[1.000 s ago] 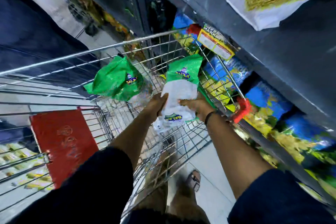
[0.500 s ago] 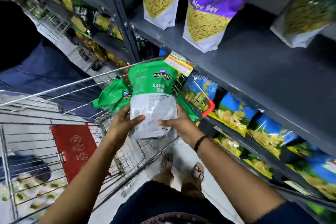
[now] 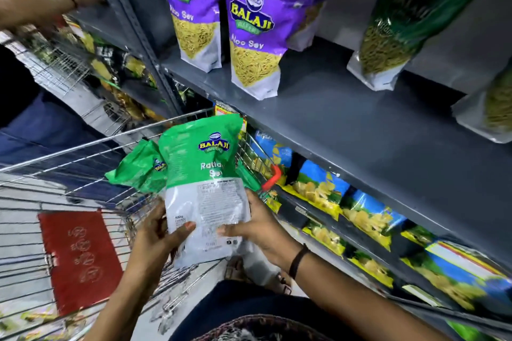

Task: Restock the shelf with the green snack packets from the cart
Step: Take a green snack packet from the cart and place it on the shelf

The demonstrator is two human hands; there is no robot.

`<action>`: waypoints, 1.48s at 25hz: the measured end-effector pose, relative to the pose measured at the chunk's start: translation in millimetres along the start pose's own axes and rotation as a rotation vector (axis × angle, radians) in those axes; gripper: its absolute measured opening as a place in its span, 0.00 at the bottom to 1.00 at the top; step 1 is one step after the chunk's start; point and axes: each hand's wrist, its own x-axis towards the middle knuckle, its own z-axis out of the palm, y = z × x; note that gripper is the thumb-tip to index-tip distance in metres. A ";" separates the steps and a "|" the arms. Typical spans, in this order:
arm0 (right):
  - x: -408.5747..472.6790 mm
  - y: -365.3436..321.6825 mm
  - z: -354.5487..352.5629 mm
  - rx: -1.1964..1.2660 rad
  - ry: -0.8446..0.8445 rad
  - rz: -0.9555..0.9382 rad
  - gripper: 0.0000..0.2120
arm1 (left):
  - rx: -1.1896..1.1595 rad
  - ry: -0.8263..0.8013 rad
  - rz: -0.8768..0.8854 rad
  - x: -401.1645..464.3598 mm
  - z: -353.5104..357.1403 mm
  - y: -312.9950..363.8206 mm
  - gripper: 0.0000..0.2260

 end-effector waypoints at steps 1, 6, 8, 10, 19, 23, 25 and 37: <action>-3.9 -4.9 -10.8 -0.038 0.054 -0.033 0.39 | 0.008 0.000 0.013 1.9 12.9 4.1 0.19; -10.5 -63.3 -85.8 -0.030 0.353 -0.258 0.36 | 0.108 -0.170 0.219 43.1 108.0 53.4 0.23; -4.3 -93.5 -121.8 -0.100 0.510 -0.373 0.32 | 0.153 -0.233 0.361 70.7 151.1 71.9 0.23; 4.1 -120.7 -155.7 -0.160 0.657 -0.450 0.29 | 0.214 -0.249 0.487 99.1 194.6 90.2 0.24; 21.1 -124.3 -235.9 -0.378 0.882 -0.349 0.32 | 0.421 -0.386 0.526 157.5 283.0 72.9 0.18; 19.3 -103.2 -227.2 -0.250 1.033 -0.387 0.44 | 0.337 -0.454 0.539 147.1 275.4 78.2 0.37; 18.1 -86.8 -203.1 -0.056 1.180 -0.376 0.36 | 0.233 -0.409 0.515 139.8 279.2 80.3 0.47; -1.5 -102.3 -180.8 0.221 0.962 -0.412 0.20 | -0.058 -0.362 0.028 137.2 310.5 87.5 0.32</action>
